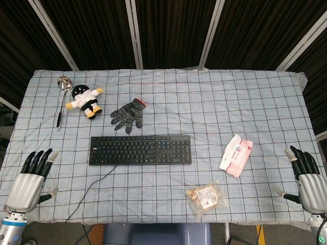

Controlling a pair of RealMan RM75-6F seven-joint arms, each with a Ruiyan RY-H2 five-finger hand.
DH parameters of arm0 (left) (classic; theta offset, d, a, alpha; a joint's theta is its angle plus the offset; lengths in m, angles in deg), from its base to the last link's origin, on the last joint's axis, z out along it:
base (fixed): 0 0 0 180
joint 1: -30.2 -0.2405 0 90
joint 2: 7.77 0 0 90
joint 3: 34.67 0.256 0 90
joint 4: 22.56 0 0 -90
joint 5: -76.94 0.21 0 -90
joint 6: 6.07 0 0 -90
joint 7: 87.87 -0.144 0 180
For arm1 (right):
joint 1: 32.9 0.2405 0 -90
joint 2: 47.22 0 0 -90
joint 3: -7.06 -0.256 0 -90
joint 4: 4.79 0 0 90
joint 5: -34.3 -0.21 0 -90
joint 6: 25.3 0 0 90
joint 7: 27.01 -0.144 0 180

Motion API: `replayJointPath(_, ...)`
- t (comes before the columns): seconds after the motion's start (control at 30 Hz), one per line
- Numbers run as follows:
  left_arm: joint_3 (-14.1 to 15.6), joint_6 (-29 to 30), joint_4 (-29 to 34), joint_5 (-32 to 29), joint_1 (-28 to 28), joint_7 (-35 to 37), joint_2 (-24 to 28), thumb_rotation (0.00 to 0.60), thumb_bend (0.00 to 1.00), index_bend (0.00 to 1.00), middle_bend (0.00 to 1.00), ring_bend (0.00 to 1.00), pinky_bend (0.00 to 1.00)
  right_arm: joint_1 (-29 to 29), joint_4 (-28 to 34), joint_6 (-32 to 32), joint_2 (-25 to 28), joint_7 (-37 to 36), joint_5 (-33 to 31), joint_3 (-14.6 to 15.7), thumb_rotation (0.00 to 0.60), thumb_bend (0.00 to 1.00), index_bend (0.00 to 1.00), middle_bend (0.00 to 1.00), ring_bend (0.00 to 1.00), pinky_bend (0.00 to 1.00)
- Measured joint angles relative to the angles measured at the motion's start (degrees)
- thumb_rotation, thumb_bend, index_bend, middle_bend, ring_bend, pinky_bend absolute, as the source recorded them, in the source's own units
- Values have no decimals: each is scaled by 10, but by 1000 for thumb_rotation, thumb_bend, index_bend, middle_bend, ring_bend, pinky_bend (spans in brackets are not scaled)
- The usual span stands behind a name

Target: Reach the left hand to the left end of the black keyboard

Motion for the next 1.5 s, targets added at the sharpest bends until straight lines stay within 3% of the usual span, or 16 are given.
replayJointPath(0.7,1,-9,2,-2,2,-3,2,600,7,0,0,0,0,1,2,5,-1,0,-3,-1,600,51,0,0,0,0)
replayJointPath(0.77,1,-12,5,-5,3,-7,2,600,109,0,0,0,0,1,3,5,0,0,-3,0,600,51,0,0,0,0)
replayJointPath(0.83,0,-17,13,-12,4,-16,4,600,378,0,37,52,83,0,3,5,1,0,-2,1,600,51,0,0,0,0)
replayJointPath(0.87,-2,-19,19,-16,5,-22,4,600,465,0,83,104,145,0,4,5,1,-1,-1,1,600,51,0,0,0,0)
replayJointPath(0.9,-4,-20,26,-20,6,-28,5,600,574,0,185,209,257,0,4,5,1,-1,-1,2,600,51,0,0,0,0)
replayJointPath(0.97,-11,-22,43,-31,8,-46,6,600,698,0,395,393,392,0,4,5,1,-2,-2,2,600,51,0,0,0,0)
replayJointPath(1.03,-19,-28,62,-46,12,-59,7,600,789,0,568,536,468,0,4,6,2,-4,-3,2,600,51,0,0,0,0)
replayJointPath(1.2,-43,-75,106,-116,38,-106,10,600,918,0,769,699,564,-1,6,5,3,-6,-1,2,600,52,0,0,0,0)
replayJointPath(1.3,-58,-104,127,-169,58,-138,12,600,991,0,807,730,593,0,6,6,3,-6,-1,2,600,51,0,0,0,0)
replayJointPath(1.5,-92,-168,161,-330,120,-225,13,600,1000,0,820,746,606,1,7,10,4,-12,-4,1,600,52,0,0,0,0)
